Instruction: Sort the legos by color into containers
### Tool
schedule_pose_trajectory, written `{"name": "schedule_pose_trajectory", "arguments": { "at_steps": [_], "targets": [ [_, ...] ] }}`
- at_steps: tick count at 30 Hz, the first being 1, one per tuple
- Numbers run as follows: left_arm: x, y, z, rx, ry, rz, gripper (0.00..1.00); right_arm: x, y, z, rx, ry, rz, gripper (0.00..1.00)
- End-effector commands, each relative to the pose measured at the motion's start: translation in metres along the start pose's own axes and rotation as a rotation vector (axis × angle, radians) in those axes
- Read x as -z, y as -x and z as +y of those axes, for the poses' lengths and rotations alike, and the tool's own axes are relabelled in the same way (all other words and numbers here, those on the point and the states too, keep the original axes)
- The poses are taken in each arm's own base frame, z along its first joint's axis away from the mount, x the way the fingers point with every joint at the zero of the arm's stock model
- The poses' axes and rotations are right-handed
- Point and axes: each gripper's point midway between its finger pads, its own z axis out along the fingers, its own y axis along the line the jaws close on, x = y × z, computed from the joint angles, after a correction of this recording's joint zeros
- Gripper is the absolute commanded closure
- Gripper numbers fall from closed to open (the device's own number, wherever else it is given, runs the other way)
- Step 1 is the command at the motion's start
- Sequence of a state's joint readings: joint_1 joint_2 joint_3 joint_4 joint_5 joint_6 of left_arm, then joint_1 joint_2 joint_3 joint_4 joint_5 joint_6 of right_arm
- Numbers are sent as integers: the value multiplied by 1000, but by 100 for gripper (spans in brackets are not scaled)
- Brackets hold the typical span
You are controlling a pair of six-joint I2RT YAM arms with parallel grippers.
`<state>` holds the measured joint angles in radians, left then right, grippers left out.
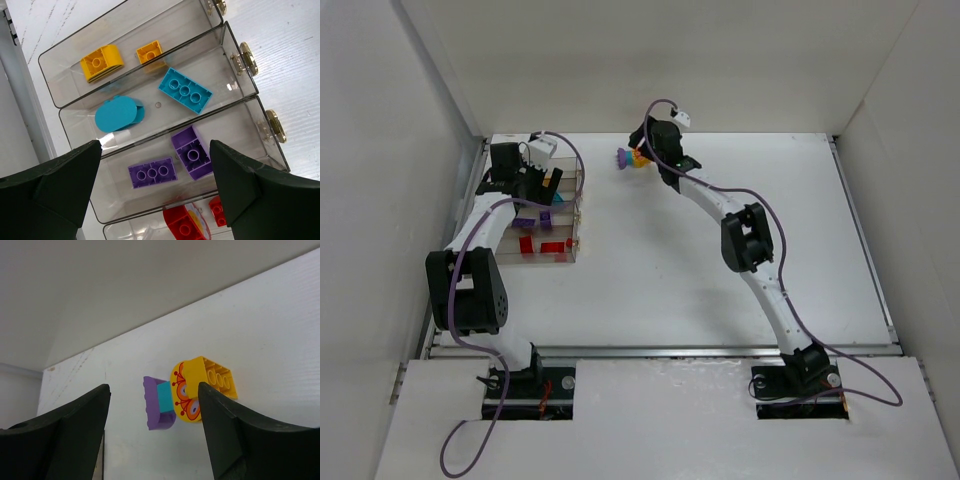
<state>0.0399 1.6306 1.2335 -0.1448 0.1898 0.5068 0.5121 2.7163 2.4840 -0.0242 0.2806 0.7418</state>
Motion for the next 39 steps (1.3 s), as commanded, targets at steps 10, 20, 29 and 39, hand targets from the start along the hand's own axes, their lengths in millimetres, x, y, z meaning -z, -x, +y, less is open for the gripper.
{"name": "schedule_pose_trajectory", "arguments": {
  "at_steps": [10, 20, 29, 39],
  "targets": [
    [8, 22, 7, 5, 27, -68, 12, 9, 14, -1, -157, -59, -27, 25],
    [8, 34, 9, -22, 18, -95, 12, 27, 47, 37, 210, 31, -98, 28],
    [-9, 69, -10, -193, -84, -211, 12, 43, 66, 13, 283, -16, -78, 22],
    [-55, 208, -73, -365, -256, -552, 0, 73, 127, 19, 297, 86, -66, 9]
  ]
}}
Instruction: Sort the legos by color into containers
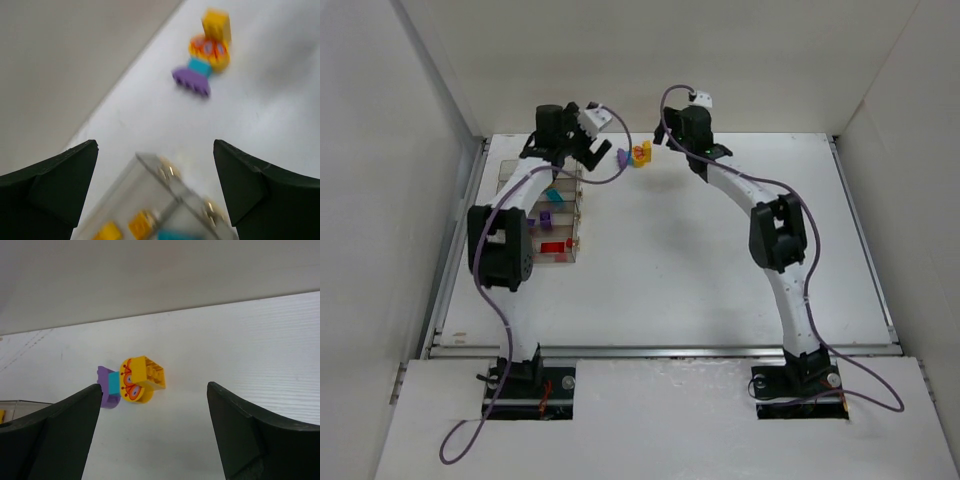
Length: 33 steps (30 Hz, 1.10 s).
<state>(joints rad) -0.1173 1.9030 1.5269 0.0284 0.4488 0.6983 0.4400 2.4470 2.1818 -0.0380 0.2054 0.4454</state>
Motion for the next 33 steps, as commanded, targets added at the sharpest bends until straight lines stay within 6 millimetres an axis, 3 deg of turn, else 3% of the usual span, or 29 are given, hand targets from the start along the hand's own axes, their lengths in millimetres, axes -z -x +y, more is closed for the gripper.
{"name": "schedule_pose_trajectory", "arguments": {
  "at_steps": [1, 2, 3, 4, 5, 6, 8, 9, 10, 12, 14, 15, 17, 19, 24, 28, 33],
  "targets": [
    [-52, 57, 17, -18, -34, -159, 0, 41, 83, 19, 27, 91, -124, 9],
    [-66, 51, 4, 42, -95, -119, 0, 44, 73, 15, 50, 90, -95, 8],
    [-65, 96, 24, 2, -96, -212, 0, 56, 91, 10, 79, 85, -120, 8],
    [-95, 73, 6, 42, -153, -174, 0, 61, 94, 6, 89, 87, -118, 8],
    [-102, 75, 2, 57, -163, -176, 0, 64, 83, 2, 93, 86, -89, 7],
    [-108, 82, 1, 71, -159, -200, 0, 73, 94, -1, 90, 90, -100, 7],
    [-118, 76, -11, 68, -210, -229, 0, 80, 93, -5, 99, 100, -86, 7],
    [-117, 80, -12, 62, -219, -247, 0, 83, 83, -8, 102, 100, -62, 7],
    [-121, 76, -17, 74, -240, -254, 0, 90, 89, -6, 131, 113, -69, 7],
    [-120, 68, -17, 148, -275, -253, 0, 95, 79, -6, 143, 129, -42, 7],
    [-118, 71, -32, 193, -355, -280, 0, 101, 80, -5, 153, 138, -41, 7],
    [-125, 60, -39, 268, -373, -251, 0, 102, 80, -4, 153, 146, -38, 7],
    [-129, 59, -43, 338, -386, -254, 0, 100, 69, -9, 155, 138, -16, 7],
    [-132, 52, -39, 453, -371, -231, 1, 102, 72, -14, 152, 130, -19, 7],
    [-142, 38, -32, 542, -280, -216, 12, 102, 73, -16, 160, 140, -16, 7],
    [-154, 20, -22, 610, -158, -146, 26, 103, 76, -11, 160, 162, -18, 7],
    [-161, 0, -28, 647, -75, -44, 40, 103, 78, -15, 158, 164, -17, 7]
  ]
}}
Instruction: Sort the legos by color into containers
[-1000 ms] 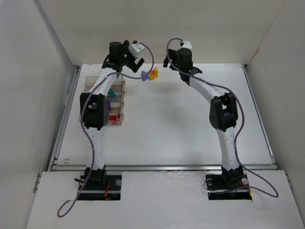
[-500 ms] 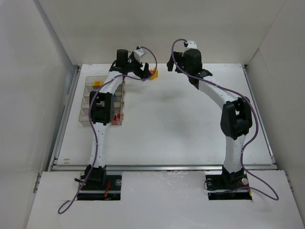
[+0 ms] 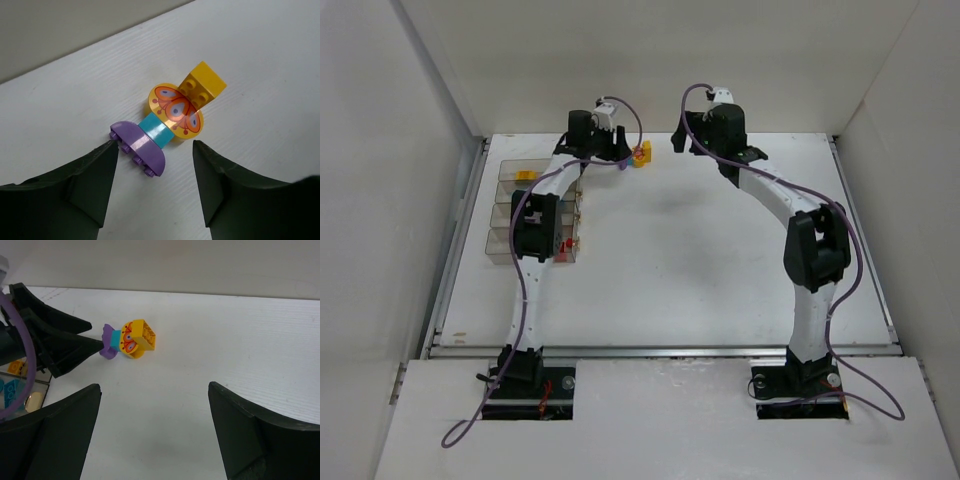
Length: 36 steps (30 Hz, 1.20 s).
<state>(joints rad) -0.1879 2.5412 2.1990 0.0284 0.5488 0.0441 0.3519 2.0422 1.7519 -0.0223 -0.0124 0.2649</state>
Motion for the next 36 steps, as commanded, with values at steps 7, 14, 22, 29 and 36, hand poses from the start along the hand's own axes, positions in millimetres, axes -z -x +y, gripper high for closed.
{"name": "schedule_pose_trajectory", "arguments": {
  "at_steps": [7, 14, 22, 29, 36],
  "targets": [
    [-1, -9, -15, 83, 93, 77, 50, 9, 32, 6, 9, 34, -70, 7],
    [5, -19, -8, 177, 197, 122, 52, 7, 32, 6, 9, 34, -70, 7],
    [0, -25, -7, 185, 252, 126, 53, 9, 22, 2, 27, 26, -43, 7],
    [-11, -21, -17, 141, 218, 93, 53, 10, 12, -5, 33, 22, -21, 7],
    [-11, -21, -10, 134, 283, 94, 55, 13, 15, -14, 27, 12, -24, 7]
  ]
}}
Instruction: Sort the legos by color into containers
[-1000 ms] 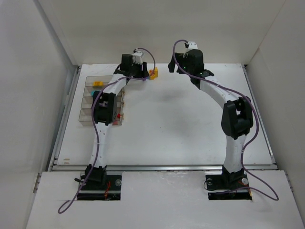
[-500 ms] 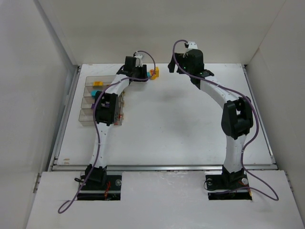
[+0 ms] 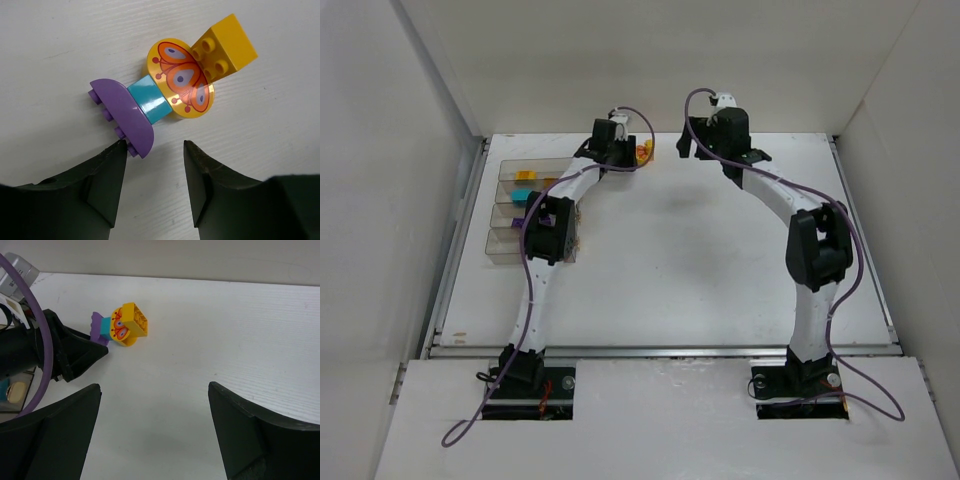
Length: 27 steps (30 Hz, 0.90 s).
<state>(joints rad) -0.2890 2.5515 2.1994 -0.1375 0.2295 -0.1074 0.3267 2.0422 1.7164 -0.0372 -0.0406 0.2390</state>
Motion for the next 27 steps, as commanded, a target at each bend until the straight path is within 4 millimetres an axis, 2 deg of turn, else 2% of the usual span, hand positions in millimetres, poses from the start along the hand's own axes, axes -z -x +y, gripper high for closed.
{"name": "schedule_pose_trajectory", "arguments": {
  "at_steps": [1, 5, 6, 10, 11, 12, 20, 24, 27],
  "targets": [
    [3, 30, 5, -7, 54, -81, 55, 12, 32, 2, 11, 21, -73, 7],
    [5, 32, 10, -5, 83, -83, 56, 12, 31, 3, 11, 30, -71, 7],
    [1, 27, 14, -3, 96, -74, 58, 10, 28, 4, 11, 38, -60, 7],
    [3, 33, 16, -4, 115, -84, 66, 10, 33, 6, 12, 40, -68, 7],
    [4, 37, 15, -5, 113, -93, 68, 8, 26, 4, 10, 35, -49, 7],
    [1, 33, 18, -3, 125, -86, 73, 8, 26, 3, 10, 35, -49, 7],
    [2, 37, 17, 5, 123, -95, 88, 8, 23, 6, 10, 51, -36, 7],
    [1, 37, 15, -5, 113, -93, 99, 6, 20, 5, 9, 48, -27, 7],
    [1, 36, 12, -15, 91, -88, 100, 7, 23, 6, 9, 49, -28, 7]
  ]
}}
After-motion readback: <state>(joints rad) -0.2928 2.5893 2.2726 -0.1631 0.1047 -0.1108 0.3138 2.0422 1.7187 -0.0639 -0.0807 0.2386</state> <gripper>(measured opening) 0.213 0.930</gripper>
